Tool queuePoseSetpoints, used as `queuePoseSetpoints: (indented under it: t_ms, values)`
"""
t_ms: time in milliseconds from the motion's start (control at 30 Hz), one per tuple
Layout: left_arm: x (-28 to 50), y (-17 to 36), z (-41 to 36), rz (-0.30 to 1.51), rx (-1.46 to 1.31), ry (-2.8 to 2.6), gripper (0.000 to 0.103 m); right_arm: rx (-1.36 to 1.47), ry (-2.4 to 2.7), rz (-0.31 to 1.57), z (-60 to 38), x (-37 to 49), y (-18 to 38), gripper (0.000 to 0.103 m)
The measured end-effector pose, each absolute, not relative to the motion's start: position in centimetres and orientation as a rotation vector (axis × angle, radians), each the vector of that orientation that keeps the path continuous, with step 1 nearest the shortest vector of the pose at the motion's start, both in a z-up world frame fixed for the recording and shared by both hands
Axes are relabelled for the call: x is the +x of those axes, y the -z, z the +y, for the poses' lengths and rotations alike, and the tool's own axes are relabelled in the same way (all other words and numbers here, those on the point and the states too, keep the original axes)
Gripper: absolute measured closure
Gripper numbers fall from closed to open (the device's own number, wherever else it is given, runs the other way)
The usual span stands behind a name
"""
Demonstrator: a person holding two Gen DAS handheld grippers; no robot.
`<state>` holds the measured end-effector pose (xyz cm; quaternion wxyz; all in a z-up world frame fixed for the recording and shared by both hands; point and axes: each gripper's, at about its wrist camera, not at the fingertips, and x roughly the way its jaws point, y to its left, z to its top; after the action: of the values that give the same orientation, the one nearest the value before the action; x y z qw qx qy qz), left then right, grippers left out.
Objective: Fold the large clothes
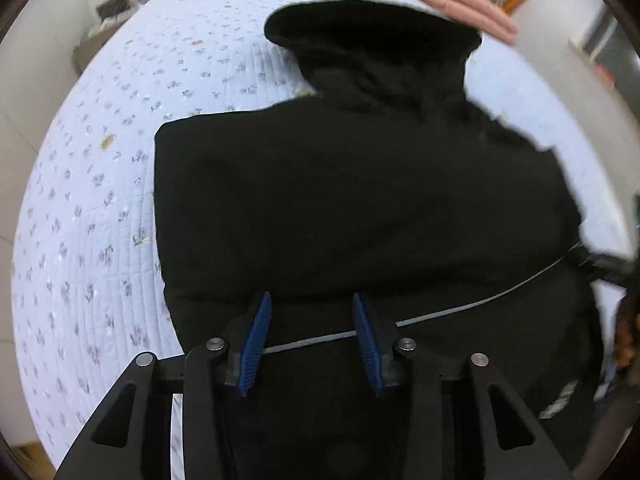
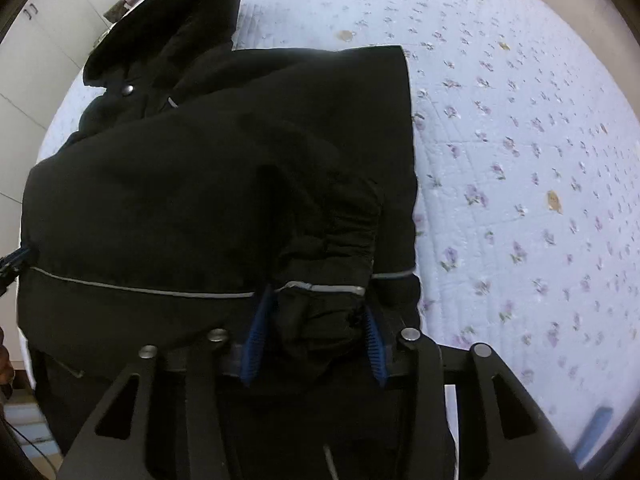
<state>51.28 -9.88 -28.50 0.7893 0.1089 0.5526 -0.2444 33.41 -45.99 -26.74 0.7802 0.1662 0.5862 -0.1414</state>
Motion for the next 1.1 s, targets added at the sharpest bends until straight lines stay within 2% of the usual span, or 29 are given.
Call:
queuePoseSetpoints:
  t_ms: [133, 233, 300, 400, 467, 567, 600, 667, 767, 1100]
  values:
    - [51.0, 27.4, -10.8, 1.181, 0.272, 0.494, 0.058, 0.336, 0.315, 1.299, -46.1, 33.6, 26.1, 0.058]
    - [50.7, 25.0, -10.2, 1.148, 0.208, 0.54, 0.058, 0.331, 0.323, 1.321, -46.4, 33.6, 23.7, 0.054]
    - [50.3, 23.2, -9.8, 1.108, 0.176, 0.563, 0.058, 0.281, 0.334, 1.249, -46.1, 33.4, 20.1, 0.045]
    - [50.1, 22.4, -9.6, 1.08, 0.158, 0.561, 0.052, 0.263, 0.309, 1.169, -45.3, 34.6, 17.4, 0.044]
    - [51.2, 24.2, -9.9, 1.111, 0.166, 0.503, 0.051, 0.274, 0.283, 1.17, -44.9, 36.3, 17.9, 0.044]
    - [53.0, 28.5, -9.4, 1.192, 0.157, 0.431, 0.052, 0.263, 0.298, 1.257, -44.7, 39.4, 22.2, 0.048]
    - [53.1, 29.2, -9.5, 1.186, 0.171, 0.429, 0.052, 0.261, 0.311, 1.298, -44.9, 39.9, 23.8, 0.053]
    - [52.5, 29.5, -10.4, 1.141, 0.255, 0.425, 0.051, 0.308, 0.304, 1.334, -45.6, 40.4, 26.5, 0.053]
    - [52.1, 29.4, -10.9, 1.128, 0.289, 0.411, 0.051, 0.354, 0.316, 1.326, -46.3, 40.4, 26.0, 0.053]
    - [47.4, 24.9, -7.3, 1.127, 0.141, 0.415, 0.051, 0.215, 0.273, 1.332, -43.4, 35.4, 19.9, 0.049]
